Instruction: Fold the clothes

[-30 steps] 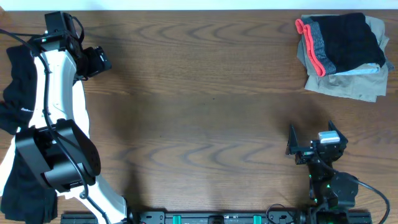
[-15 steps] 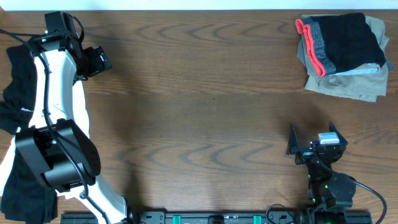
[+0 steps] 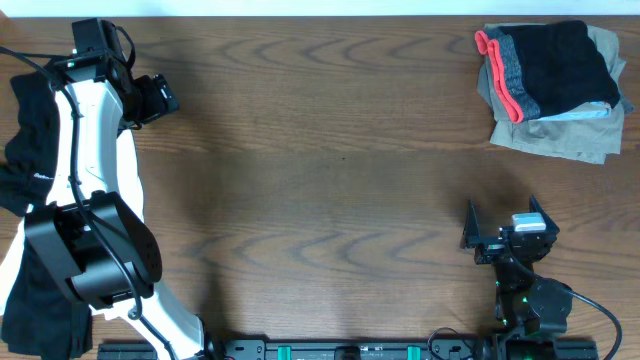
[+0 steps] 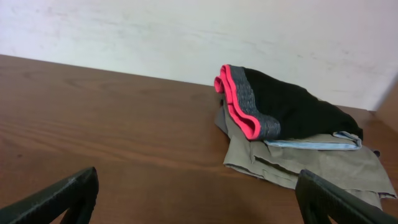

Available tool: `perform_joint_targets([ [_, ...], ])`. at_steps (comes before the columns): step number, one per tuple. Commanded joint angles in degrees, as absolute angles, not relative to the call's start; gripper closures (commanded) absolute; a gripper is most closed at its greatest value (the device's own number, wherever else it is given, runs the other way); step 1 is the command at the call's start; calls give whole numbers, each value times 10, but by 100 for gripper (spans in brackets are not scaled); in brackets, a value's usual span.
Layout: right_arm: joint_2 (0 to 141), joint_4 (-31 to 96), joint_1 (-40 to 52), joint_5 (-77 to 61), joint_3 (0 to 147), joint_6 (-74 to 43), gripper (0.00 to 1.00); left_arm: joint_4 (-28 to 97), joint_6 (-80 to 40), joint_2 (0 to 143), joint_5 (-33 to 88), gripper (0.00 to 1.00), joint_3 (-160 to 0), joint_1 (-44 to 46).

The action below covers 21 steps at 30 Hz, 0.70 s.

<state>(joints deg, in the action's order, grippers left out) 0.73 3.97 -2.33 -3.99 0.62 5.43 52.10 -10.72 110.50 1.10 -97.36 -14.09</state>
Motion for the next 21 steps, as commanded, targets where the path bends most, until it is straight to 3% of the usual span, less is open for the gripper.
perform_joint_targets([
  [1,3,40,-30,-32,3,48,1,522,-113,1114,9,2,-969,-140],
  [21,3,40,-30,-32,3,48,1,536,-130,1079,10,2,-969,-138],
])
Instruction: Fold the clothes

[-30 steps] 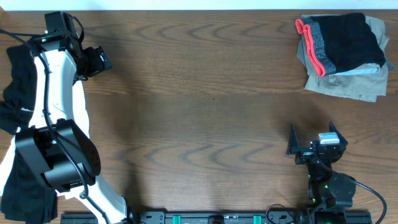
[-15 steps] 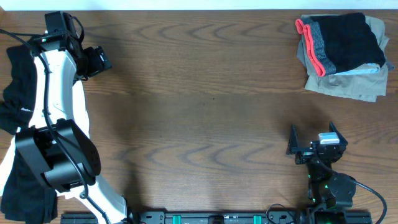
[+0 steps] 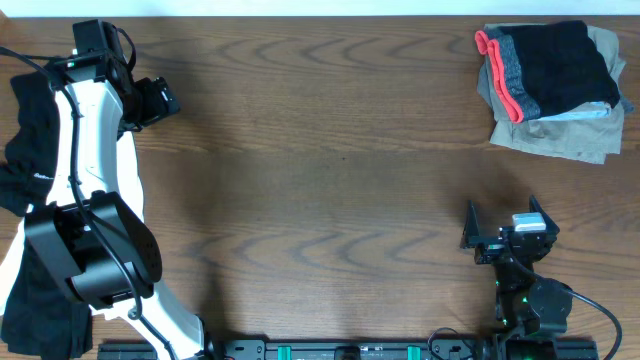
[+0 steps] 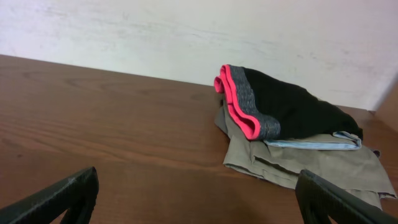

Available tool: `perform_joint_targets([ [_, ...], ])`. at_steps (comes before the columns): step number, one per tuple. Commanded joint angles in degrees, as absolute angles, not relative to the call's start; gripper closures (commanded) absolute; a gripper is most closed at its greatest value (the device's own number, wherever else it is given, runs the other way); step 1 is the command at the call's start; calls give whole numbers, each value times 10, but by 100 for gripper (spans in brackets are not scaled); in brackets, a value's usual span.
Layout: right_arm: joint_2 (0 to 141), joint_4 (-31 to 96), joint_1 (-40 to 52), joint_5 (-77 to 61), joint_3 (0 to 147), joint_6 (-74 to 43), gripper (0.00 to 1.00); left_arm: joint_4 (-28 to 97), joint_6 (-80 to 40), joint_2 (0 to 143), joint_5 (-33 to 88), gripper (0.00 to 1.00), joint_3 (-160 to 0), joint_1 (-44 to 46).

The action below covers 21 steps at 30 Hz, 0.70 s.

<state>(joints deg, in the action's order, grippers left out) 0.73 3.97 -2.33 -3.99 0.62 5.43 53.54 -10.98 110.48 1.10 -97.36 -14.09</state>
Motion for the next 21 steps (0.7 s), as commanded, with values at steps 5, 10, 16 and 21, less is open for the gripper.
perform_joint_targets([
  [5,3,40,-30,-32,3,48,1,457,-142,992,9,2,-929,-120],
  [10,3,40,-30,-32,3,48,1,303,-142,855,8,2,-785,-100],
  [16,3,40,-30,-32,3,48,1,180,-142,675,8,2,-578,-98],
  [21,3,40,-30,-32,3,48,1,119,-143,532,8,2,-422,-98],
])
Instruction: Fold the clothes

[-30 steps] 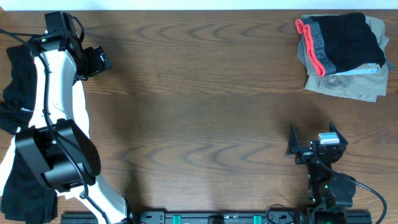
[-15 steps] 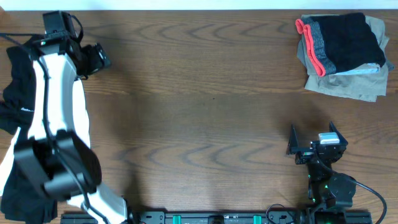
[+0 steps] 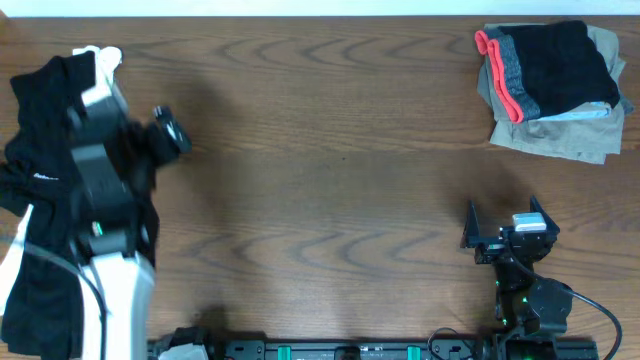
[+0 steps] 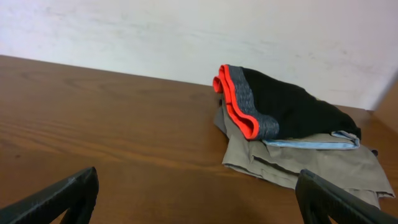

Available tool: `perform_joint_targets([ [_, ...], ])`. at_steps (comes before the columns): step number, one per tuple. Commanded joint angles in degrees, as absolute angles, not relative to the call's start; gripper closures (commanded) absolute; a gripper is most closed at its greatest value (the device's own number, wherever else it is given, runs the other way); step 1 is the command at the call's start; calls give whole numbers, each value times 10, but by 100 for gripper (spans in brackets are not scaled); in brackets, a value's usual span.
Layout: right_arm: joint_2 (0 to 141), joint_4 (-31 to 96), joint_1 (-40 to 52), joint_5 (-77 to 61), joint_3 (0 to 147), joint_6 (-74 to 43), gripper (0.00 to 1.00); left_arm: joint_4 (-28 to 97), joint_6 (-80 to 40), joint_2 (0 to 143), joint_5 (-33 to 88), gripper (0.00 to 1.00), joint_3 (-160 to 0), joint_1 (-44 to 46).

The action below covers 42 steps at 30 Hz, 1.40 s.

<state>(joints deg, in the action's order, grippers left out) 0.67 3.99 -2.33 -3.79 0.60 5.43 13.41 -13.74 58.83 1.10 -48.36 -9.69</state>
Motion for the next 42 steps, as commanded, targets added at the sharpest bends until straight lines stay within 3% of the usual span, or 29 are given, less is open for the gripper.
perform_joint_targets([
  [1,3,40,-30,-32,3,48,1,107,-143,504,8,2,-393,-98],
  [9,3,40,-30,-32,3,48,1,38,-180,319,8,2,-203,-98],
  [21,3,40,-30,-32,3,48,1,-97,-221,170,7,2,-5,-64],
  [35,3,40,-30,-32,3,48,1,38,-137,72,6,2,-2,-32],
  [42,3,40,-30,-32,3,48,1,42,-114,35,5,2,-2,-31],
])
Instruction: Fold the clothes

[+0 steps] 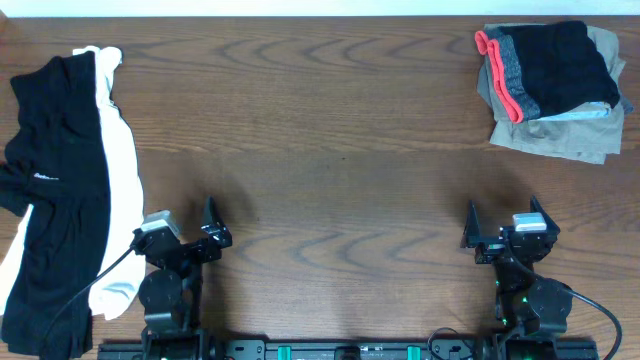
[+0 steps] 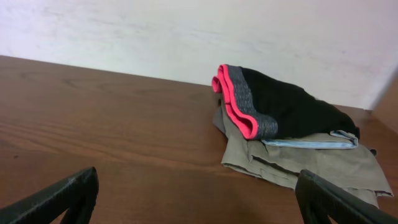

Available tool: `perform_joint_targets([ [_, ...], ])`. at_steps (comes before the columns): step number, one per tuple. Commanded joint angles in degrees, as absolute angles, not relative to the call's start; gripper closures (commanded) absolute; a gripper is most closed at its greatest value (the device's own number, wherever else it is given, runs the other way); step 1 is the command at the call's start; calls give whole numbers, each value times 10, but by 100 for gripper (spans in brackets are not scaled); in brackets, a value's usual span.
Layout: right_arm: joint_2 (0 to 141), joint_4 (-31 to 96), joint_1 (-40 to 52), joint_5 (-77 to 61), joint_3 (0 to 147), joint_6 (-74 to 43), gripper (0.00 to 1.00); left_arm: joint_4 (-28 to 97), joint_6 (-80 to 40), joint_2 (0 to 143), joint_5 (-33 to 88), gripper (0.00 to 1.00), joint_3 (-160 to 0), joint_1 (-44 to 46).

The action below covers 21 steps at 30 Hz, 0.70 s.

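A black garment (image 1: 55, 180) lies spread and unfolded along the table's left edge, with a white garment (image 1: 120, 160) partly under it. At the far right corner sits a stack of folded clothes (image 1: 550, 85): a black piece with a pink-and-grey waistband on khaki, also seen in the right wrist view (image 2: 292, 130). My left gripper (image 1: 182, 222) is drawn back at the front left, open and empty, just right of the white garment. My right gripper (image 1: 505, 215) rests at the front right, open (image 2: 199, 199), with nothing between its fingers.
The brown wooden table (image 1: 330, 150) stretches between the two piles. A white wall (image 2: 186, 37) rises behind the far edge. The arm bases and a black rail (image 1: 340, 350) run along the front edge.
My left arm, stretched over the left pile before, is now folded back at the front left edge. The black and white garments show fully. The right arm and the stack are unchanged.
At the two oldest moments my left arm reached to the far left corner, its gripper beside the black garment. Then it stood nearer, over the pile. Now it is at the front edge, empty. The right arm stayed still throughout.
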<state>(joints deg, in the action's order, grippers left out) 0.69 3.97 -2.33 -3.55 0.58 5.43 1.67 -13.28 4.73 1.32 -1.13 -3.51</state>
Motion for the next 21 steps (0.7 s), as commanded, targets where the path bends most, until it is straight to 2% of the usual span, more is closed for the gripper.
perform_joint_targets([
  [1,3,40,-30,-32,3,48,1,42,-114,31,6,2,-2,-30],
  [21,3,40,-30,-32,3,48,1,41,-114,3,6,2,-2,-21],
])
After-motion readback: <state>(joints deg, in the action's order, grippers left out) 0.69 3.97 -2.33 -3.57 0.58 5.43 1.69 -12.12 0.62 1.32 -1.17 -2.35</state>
